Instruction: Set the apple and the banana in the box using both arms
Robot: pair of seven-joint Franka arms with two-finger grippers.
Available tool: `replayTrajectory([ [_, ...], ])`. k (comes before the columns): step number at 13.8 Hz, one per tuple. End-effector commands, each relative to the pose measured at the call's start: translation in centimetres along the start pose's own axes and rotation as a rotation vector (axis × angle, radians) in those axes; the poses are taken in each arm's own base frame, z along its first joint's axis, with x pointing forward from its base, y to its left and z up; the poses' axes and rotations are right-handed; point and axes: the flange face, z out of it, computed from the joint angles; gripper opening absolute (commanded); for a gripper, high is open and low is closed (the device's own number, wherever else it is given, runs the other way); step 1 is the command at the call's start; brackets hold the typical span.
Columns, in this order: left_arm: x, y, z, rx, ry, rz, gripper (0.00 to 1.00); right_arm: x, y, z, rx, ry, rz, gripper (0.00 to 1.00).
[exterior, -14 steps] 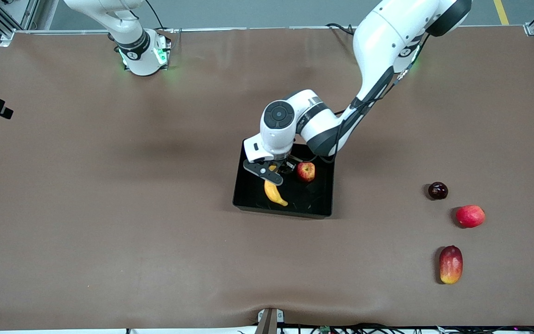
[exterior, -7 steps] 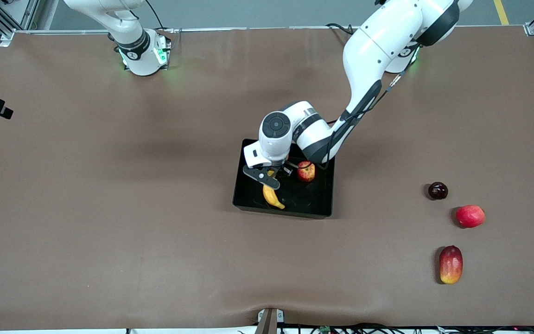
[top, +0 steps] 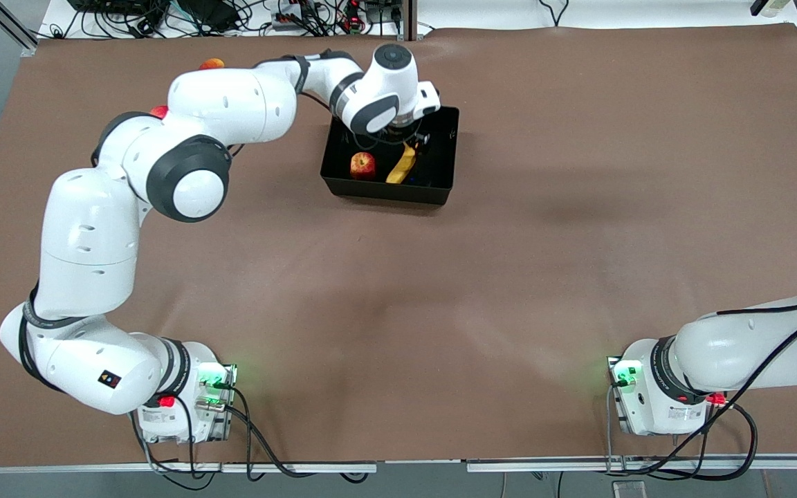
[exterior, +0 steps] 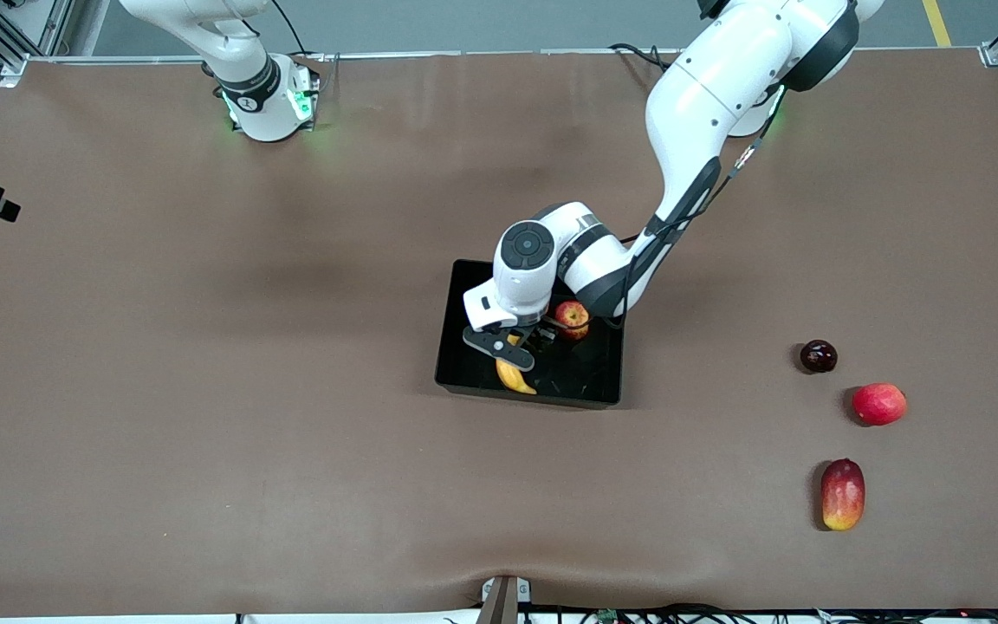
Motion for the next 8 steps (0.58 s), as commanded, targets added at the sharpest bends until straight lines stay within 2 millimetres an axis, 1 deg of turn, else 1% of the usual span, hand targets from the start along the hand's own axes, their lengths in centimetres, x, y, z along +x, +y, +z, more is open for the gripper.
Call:
replayTrajectory([
  [1,1.6,-3.7,-5.0,0.042,0.045,-0.062,1.00,0.0,0.9,0.2,0.004,-0.009,0.011,1.00],
  [3,2.2,-6.0,-8.2,0.066,0.037,-0.099,1.00,-0.1,0.8,0.1,0.004,-0.009,0.008,1.00],
  [4,2.7,-8.4,-10.2,0.072,0.051,-0.135,1.00,-0.2,0.8,0.1,0.003,-0.015,0.007,1.00],
  [5,3.3,-11.8,-11.8,0.074,0.065,-0.175,1.00,-0.4,0.8,0.3,0.002,-0.036,0.005,1.00],
  [6,3.7,-14.5,-13.3,0.069,0.082,-0.206,1.00,-0.3,0.9,0.2,0.001,-0.033,0.007,1.00],
  [7,4.0,-16.7,-15.0,0.065,0.101,-0.242,1.00,-0.3,1.1,0.1,0.001,-0.032,0.011,1.00],
  [8,4.1,-18.8,-17.2,0.065,0.126,-0.279,1.00,-0.3,1.0,0.1,0.001,-0.030,0.010,1.00],
])
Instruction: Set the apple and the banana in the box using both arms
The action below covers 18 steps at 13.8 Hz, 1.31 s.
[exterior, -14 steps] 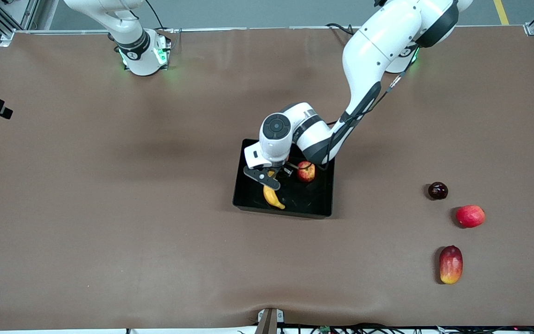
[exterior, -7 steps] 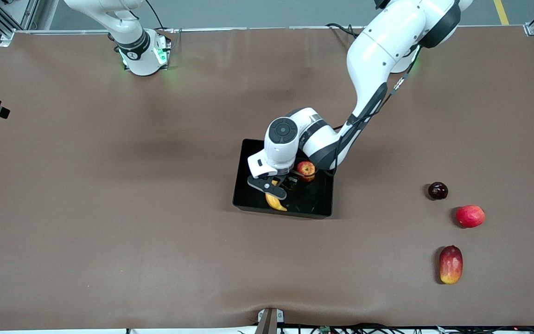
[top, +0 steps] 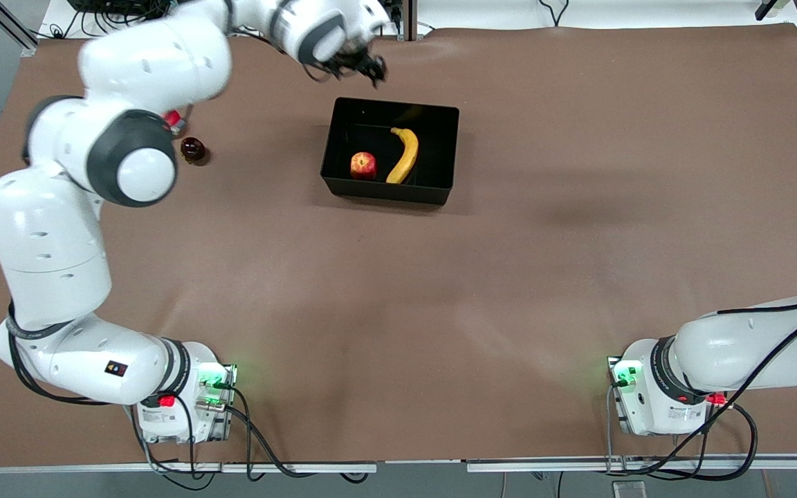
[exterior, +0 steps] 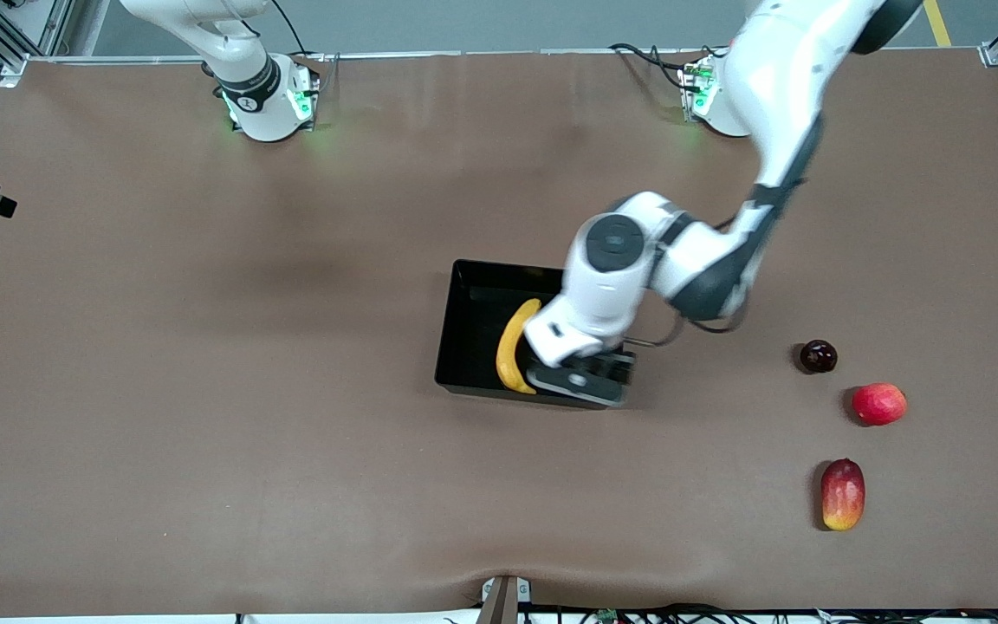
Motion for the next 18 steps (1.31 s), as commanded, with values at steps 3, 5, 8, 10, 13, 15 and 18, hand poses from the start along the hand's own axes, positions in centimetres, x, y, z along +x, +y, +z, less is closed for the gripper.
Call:
replayTrajectory([
  [3,1.7,-11.6,-5.9,0.061,-0.001,-0.155,1.00,-0.4,-0.1,-0.2,0.002,-0.015,-0.009,1.00],
  [5,1.8,-16.7,-7.8,0.095,-0.013,-0.190,1.00,-0.4,0.0,-0.2,0.002,-0.016,-0.009,1.00],
  [8,1.1,-21.0,-12.7,0.145,-0.035,-0.242,1.00,-0.4,0.0,-0.2,0.002,-0.016,-0.009,1.00],
  [10,0.4,-24.1,-16.0,0.167,-0.042,-0.278,1.00,-0.5,0.0,-0.3,0.002,-0.016,-0.009,1.00],
  [13,-1.4,-26.3,-21.8,0.162,-0.052,-0.218,1.00,-0.4,0.4,-0.2,0.003,-0.016,-0.003,1.00],
  [15,-3.4,-28.3,-25.2,0.125,-0.082,-0.204,1.00,-0.4,0.1,-0.2,0.004,-0.018,-0.008,1.00],
  [18,-6.8,-28.5,-28.8,0.097,-0.116,-0.215,1.00,-0.4,0.3,-0.2,0.004,-0.016,-0.005,1.00],
])
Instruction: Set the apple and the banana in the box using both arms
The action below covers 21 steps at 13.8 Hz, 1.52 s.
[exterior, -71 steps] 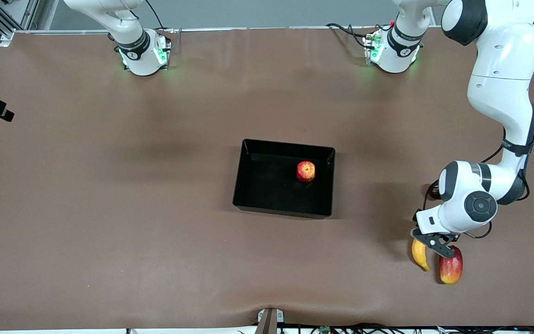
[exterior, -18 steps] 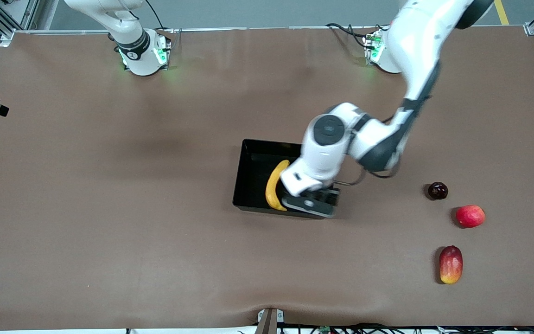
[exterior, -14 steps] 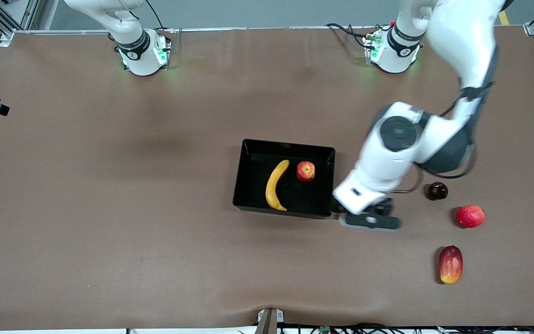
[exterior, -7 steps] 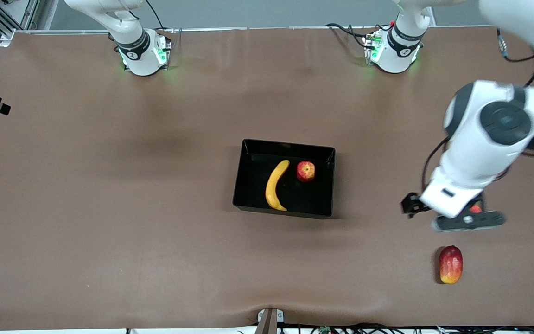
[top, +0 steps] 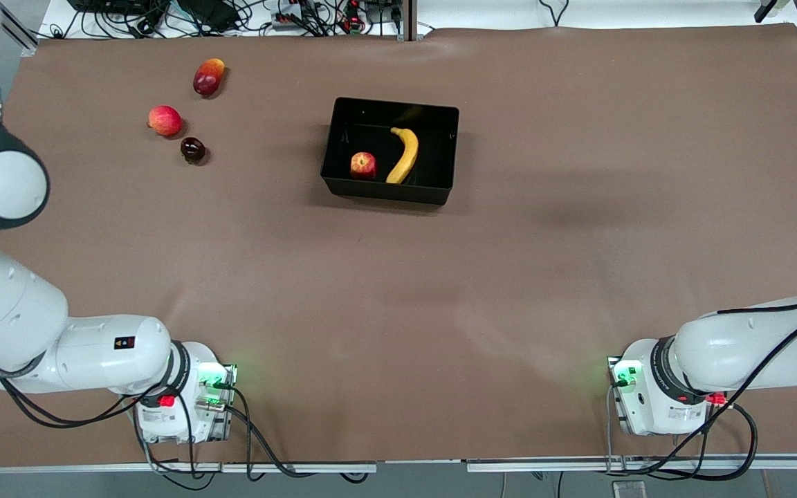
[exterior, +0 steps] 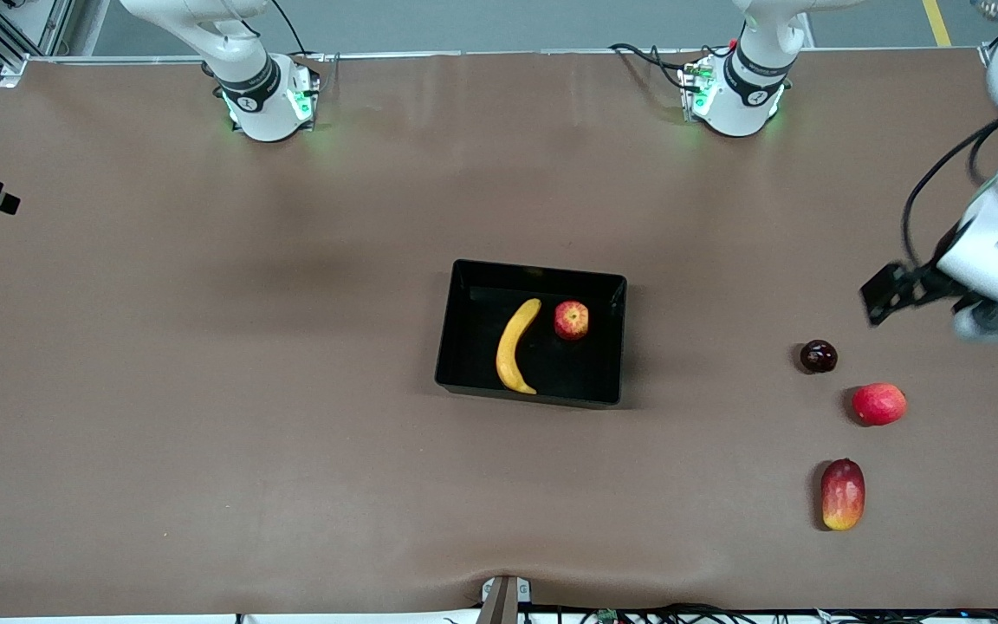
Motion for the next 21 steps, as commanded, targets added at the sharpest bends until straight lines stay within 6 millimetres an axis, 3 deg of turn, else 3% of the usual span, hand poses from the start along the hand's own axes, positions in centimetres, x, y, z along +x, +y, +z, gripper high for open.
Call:
replayTrajectory([
  [1,-4.0,-0.8,-2.3,-0.036,-0.041,-0.011,1.00,-0.3,0.3,-0.3,0.007,-0.003,-0.004,1.00],
  [4,-5.9,-1.1,-3.8,-0.050,-0.063,-0.018,1.00,-0.2,0.3,-0.3,0.007,0.000,-0.004,1.00],
  [9,-5.8,-1.7,-3.9,-0.059,-0.063,-0.012,1.00,-0.2,0.0,-0.3,0.008,-0.001,-0.007,1.00],
  [15,-5.5,-0.1,-2.8,-0.090,-0.089,0.003,1.00,-0.2,-0.1,-0.3,0.012,0.002,-0.010,1.00],
  [21,-5.4,-0.1,-2.4,-0.088,-0.099,0.013,1.00,-0.2,-0.3,-0.3,0.013,0.001,-0.013,1.00],
])
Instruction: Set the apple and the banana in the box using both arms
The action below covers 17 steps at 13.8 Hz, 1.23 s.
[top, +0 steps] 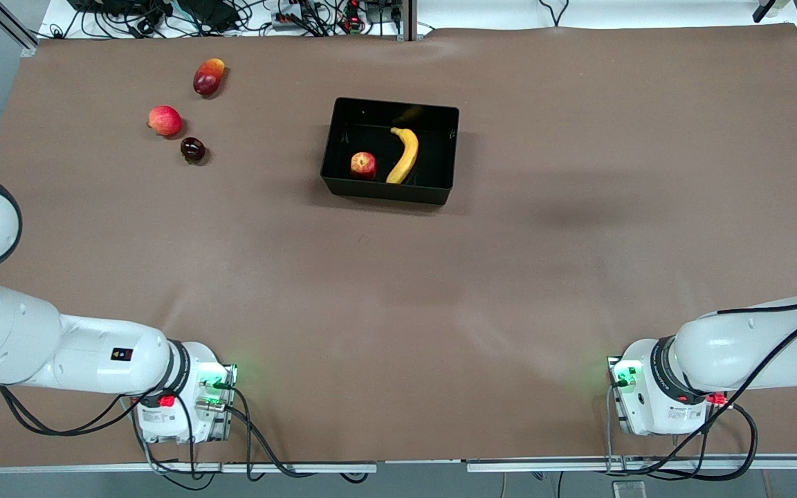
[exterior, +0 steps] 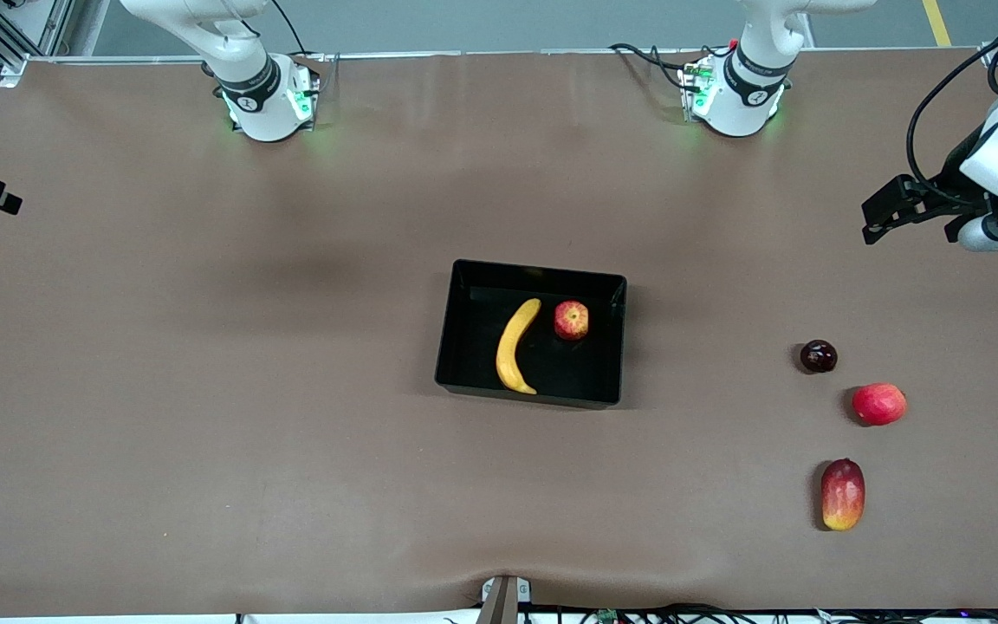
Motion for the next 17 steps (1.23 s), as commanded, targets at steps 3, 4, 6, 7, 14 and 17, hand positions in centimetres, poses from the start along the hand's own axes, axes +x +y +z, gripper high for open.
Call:
replayTrajectory([
  [3,-0.33,0.22,-0.62,-0.017,0.001,0.012,1.00,-0.13,0.04,-0.28,0.013,0.002,-0.007,1.00],
  [4,-0.50,0.11,-0.66,-0.016,-0.010,0.012,1.00,-0.13,0.02,-0.28,0.014,0.002,-0.007,1.00],
  [6,-0.54,-0.07,-0.82,-0.015,-0.012,0.009,1.00,-0.15,-0.04,-0.27,0.012,0.001,-0.008,1.00],
  [7,-0.57,-0.16,-0.97,-0.016,-0.009,0.008,1.00,-0.13,0.02,-0.28,0.014,0.002,-0.007,1.00],
  [14,-0.46,-0.18,-0.49,-0.012,-0.019,0.014,1.00,-0.19,0.03,-0.36,0.015,0.004,-0.007,1.00],
  [17,-0.44,0.00,-0.40,-0.012,-0.020,0.014,1.00,-0.15,0.02,-0.27,0.014,0.001,-0.007,1.00],
])
